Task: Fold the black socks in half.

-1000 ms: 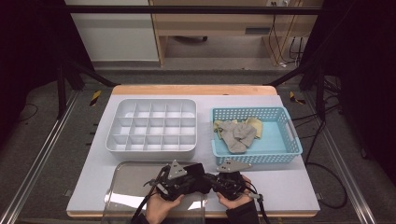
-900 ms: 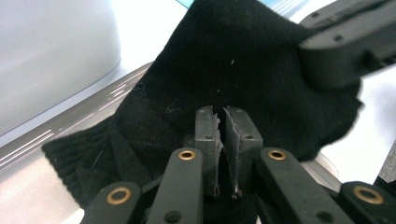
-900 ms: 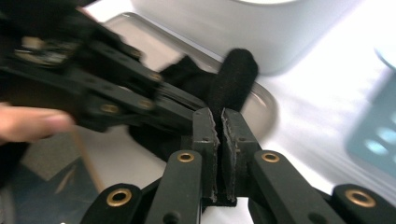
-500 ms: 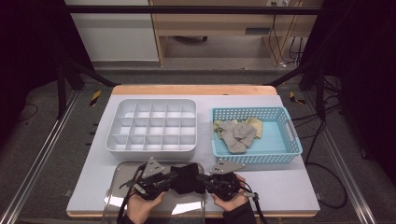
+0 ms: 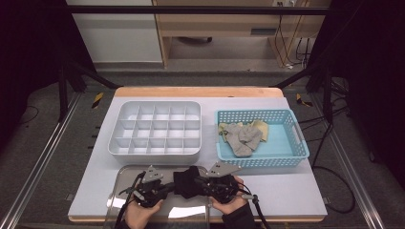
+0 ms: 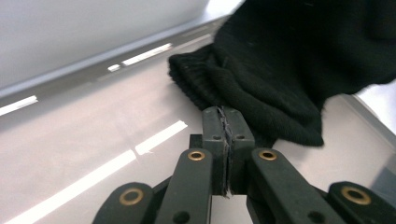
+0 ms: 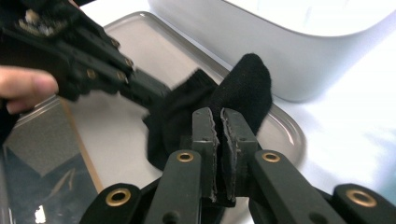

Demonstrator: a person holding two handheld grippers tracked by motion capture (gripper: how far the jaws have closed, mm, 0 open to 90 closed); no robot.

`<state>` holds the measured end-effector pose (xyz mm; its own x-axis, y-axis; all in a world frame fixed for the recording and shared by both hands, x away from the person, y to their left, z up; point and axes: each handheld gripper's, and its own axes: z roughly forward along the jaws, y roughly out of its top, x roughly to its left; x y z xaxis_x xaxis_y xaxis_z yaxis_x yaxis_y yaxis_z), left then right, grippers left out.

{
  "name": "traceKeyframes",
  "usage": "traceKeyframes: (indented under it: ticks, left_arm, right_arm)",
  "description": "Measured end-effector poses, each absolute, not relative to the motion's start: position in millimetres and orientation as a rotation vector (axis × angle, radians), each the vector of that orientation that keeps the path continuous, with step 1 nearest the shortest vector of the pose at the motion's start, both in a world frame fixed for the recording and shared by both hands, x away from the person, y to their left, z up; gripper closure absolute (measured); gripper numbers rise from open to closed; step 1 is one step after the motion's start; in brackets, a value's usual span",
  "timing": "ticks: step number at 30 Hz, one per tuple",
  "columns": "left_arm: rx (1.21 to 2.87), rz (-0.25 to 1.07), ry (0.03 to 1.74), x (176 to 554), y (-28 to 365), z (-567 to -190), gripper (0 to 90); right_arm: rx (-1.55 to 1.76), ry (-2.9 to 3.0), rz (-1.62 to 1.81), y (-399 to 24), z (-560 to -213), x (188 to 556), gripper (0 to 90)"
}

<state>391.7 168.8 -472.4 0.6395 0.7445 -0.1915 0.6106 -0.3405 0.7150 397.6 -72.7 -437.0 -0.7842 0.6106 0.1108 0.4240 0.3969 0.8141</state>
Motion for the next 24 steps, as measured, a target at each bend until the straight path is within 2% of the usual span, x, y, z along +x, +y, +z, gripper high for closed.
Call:
traceKeyframes:
  ticks: [13,16,20,24]
  left_arm:
    - [2.082,0.184,1.012,388.7,164.7,-475.5,88.2]
    - [2.027,0.181,1.02,389.6,174.2,-465.2,88.1]
    - [1.966,0.254,0.99,393.3,183.8,-437.6,87.9]
    - [1.987,0.299,0.961,402.4,175.4,-425.6,85.3]
  right_arm:
    - [0.756,2.563,1.243,-33.7,-452.3,398.0,82.6]
    - [0.764,2.564,1.248,-32.7,-456.2,398.4,82.0]
    - [0.758,2.561,1.248,-31.4,-458.0,398.3,81.7]
    - [0.756,2.552,1.253,-30.5,-460.0,397.5,81.3]
